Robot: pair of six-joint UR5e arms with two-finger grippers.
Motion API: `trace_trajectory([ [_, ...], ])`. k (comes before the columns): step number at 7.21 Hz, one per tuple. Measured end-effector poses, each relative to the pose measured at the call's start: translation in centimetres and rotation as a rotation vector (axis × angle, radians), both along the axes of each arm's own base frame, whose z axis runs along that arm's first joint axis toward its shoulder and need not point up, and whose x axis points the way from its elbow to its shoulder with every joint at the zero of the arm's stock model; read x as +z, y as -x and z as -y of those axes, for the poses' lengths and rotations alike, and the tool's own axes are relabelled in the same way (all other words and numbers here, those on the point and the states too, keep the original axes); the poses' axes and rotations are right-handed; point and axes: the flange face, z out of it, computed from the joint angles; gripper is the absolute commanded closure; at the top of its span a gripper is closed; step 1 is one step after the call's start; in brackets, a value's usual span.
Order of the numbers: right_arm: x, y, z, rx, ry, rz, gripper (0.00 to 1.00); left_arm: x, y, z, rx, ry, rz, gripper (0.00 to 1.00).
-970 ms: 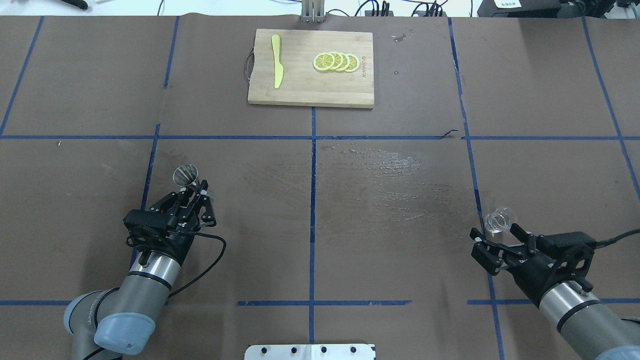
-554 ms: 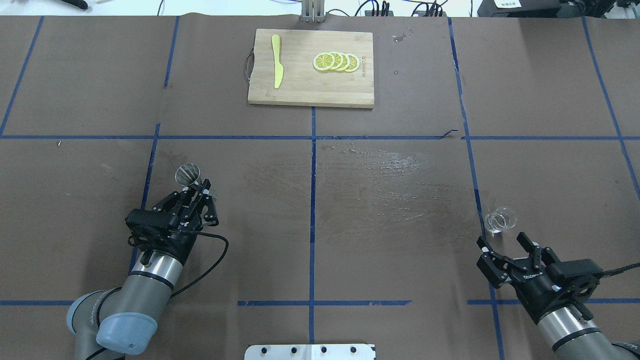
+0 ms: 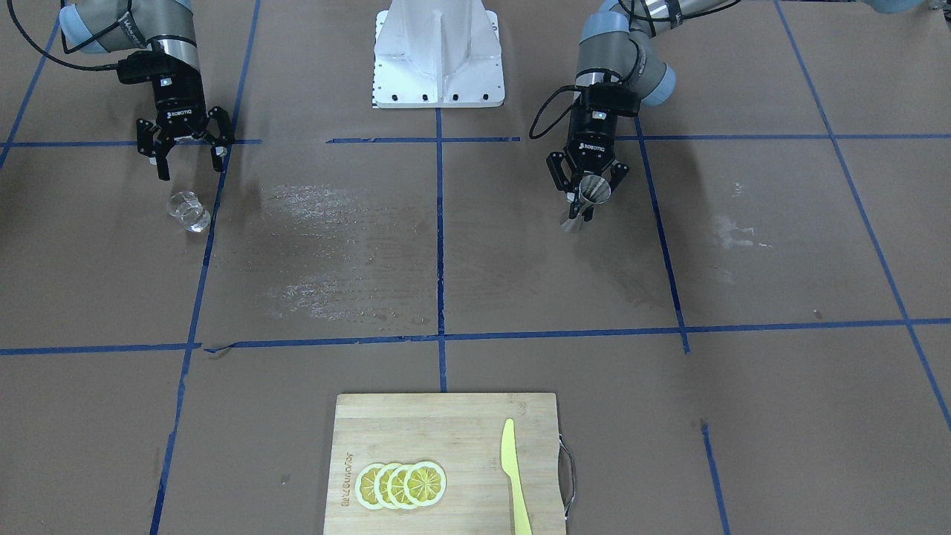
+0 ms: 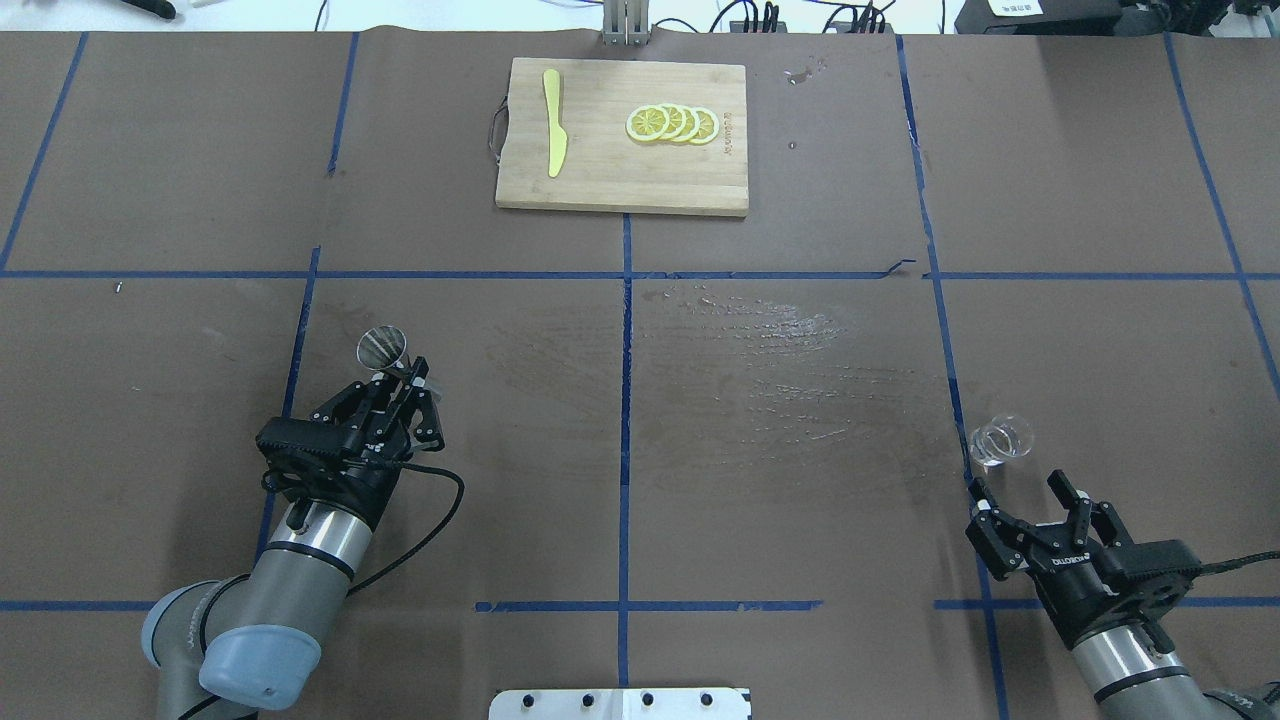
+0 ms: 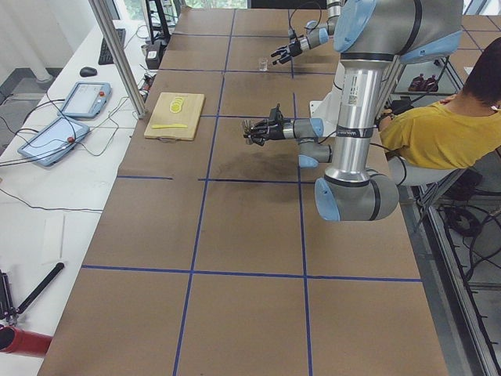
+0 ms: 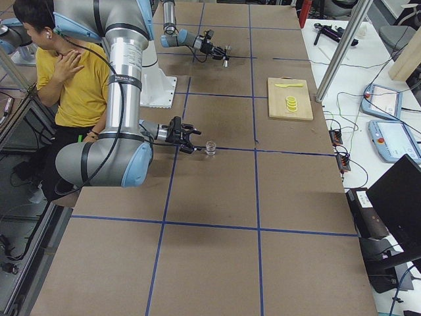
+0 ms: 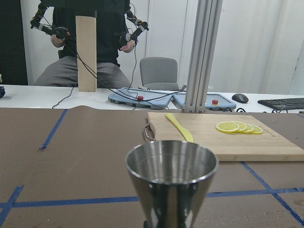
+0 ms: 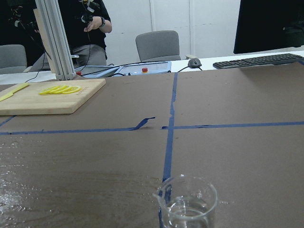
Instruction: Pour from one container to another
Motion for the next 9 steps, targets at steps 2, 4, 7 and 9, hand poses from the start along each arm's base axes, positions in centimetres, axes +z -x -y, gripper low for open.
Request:
trace_trajectory([
  [2,0.5,0.6,0.0,0.000,-0.004,-0.014,0.02,-0.1,0.0,0.0,0.000,0.000,-0.002,1.00],
  [4,1.0,1.0,0.3,0.004,-0.007,-0.033,0.02,-0.1,0.0,0.0,-0.001,0.000,-0.002,1.00],
  [7,1.4,1.1,1.2,0.016,-0.011,-0.071,0.02,-0.1,0.0,0.1,-0.001,0.000,-0.003,1.00],
  [9,1.2,2.9,2.3,0.032,-0.011,-0.088,0.02,-0.1,0.0,0.1,-0.001,0.000,-0.004,1.00],
])
